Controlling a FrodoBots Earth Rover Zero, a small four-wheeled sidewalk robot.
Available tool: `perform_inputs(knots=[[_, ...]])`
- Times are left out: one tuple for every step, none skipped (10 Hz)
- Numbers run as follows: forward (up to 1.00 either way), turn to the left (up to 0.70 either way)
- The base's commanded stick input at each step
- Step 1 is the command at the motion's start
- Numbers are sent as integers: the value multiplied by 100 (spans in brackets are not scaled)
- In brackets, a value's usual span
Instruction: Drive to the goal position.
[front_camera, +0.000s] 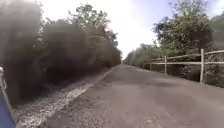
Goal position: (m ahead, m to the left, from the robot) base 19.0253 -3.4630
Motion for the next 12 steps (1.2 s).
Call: perform_inputs(knots=[[70,0],[70,0],[70,0],[70,-26],[70,-23],[70,-21],[70,-19],[70,-1],[70,0],[70,0],[70,0],[70,0]])
